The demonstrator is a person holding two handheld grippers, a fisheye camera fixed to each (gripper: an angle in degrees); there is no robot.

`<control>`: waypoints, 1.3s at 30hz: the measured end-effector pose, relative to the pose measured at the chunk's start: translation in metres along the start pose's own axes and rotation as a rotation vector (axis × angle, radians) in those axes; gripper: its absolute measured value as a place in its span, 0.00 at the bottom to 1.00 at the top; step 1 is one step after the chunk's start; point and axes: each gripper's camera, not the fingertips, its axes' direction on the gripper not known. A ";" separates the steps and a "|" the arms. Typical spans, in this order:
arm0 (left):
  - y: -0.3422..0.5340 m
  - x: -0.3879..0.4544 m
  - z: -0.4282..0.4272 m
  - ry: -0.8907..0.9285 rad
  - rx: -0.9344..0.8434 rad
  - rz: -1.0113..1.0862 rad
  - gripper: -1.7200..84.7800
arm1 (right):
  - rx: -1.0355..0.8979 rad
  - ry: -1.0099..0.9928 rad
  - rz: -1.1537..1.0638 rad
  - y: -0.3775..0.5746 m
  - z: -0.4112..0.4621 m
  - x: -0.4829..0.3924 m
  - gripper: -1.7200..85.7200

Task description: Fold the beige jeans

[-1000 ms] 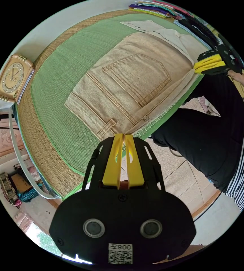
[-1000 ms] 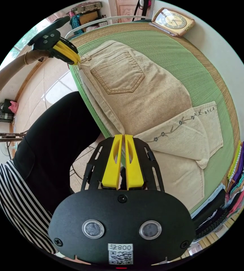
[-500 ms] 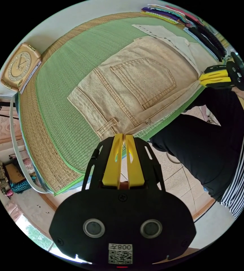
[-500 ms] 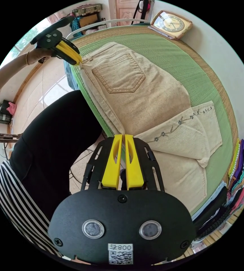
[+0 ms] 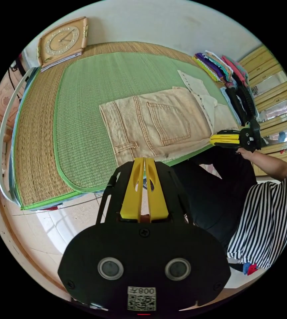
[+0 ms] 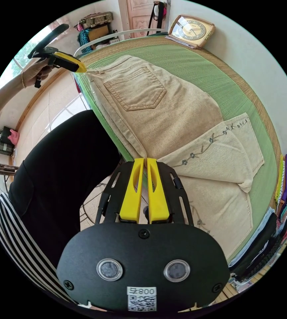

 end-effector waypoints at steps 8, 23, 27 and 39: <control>-0.043 0.071 0.068 0.291 0.068 0.147 0.02 | 0.050 -0.031 0.055 0.014 0.002 0.028 0.05; -0.109 0.097 0.157 0.333 -0.075 0.205 0.04 | 0.168 -0.358 0.397 0.065 -0.015 0.143 0.03; -0.136 0.096 0.172 0.389 -0.044 0.172 0.06 | 0.213 -0.322 0.455 0.056 -0.033 0.192 0.05; -0.210 0.094 0.244 0.468 -0.074 0.033 0.10 | 0.017 -0.103 0.452 -0.070 -0.025 0.299 0.11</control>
